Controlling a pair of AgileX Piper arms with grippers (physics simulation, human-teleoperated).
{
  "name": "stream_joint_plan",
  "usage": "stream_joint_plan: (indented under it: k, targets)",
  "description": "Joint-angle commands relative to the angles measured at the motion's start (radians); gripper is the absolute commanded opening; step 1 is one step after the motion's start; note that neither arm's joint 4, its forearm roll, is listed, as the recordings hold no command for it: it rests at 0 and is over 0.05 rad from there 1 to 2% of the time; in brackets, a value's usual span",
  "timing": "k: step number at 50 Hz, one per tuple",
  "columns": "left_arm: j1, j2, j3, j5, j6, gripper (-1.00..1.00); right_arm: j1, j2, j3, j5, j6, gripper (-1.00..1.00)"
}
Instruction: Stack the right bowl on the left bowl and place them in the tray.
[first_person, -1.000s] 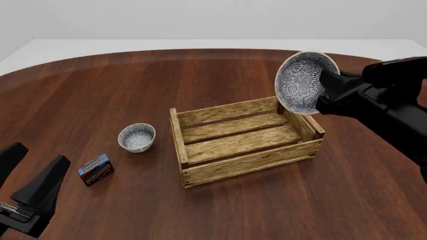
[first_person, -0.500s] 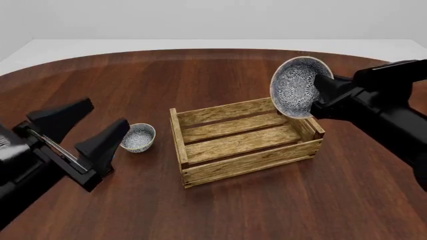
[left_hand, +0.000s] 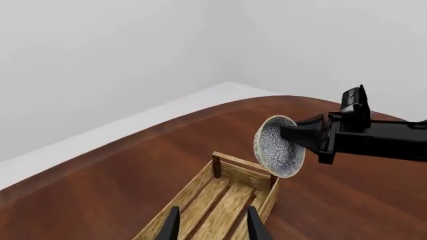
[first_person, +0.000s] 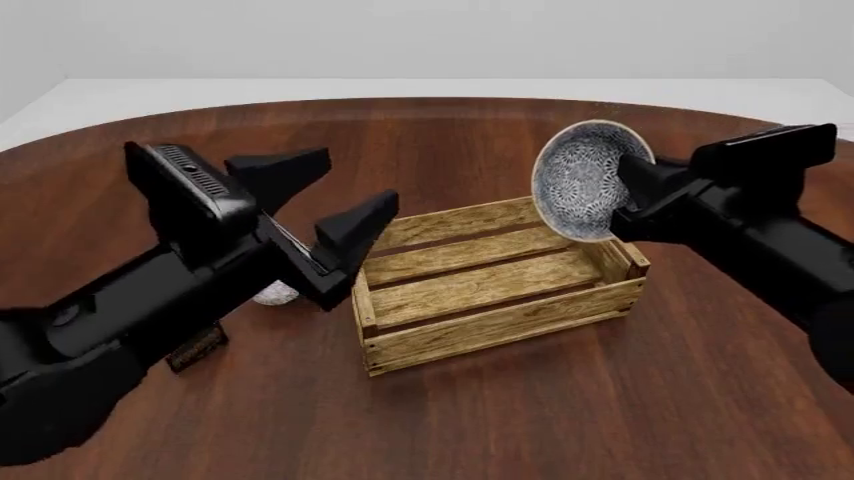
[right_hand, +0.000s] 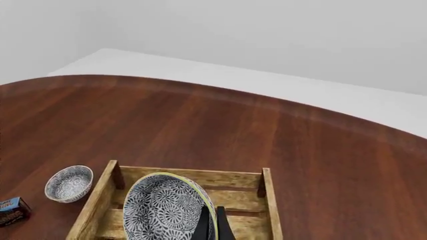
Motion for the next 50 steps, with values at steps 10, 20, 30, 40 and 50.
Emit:
stream_joint_plan:
  k: [10, 20, 30, 40, 50]
  targets:
    - [-0.058, 0.272, -0.177, -0.06, -0.028, 1.0, -0.012, -0.029, -0.005, 0.044, 0.007, -1.0]
    - [-0.076, 0.361, -0.25, -0.056, -0.037, 1.0, -0.006, -0.016, -0.002, 0.032, 0.008, -1.0]
    - [-0.082, 0.444, -0.313, -0.059, -0.068, 1.0, 0.0, -0.01, -0.001, 0.029, 0.009, -1.0]
    - [-0.087, 0.515, -0.373, -0.049, -0.079, 1.0, 0.009, -0.001, 0.002, 0.023, 0.009, -1.0]
    - [-0.094, 0.565, -0.417, -0.041, -0.096, 1.0, 0.012, -0.004, 0.004, 0.024, 0.009, -1.0]
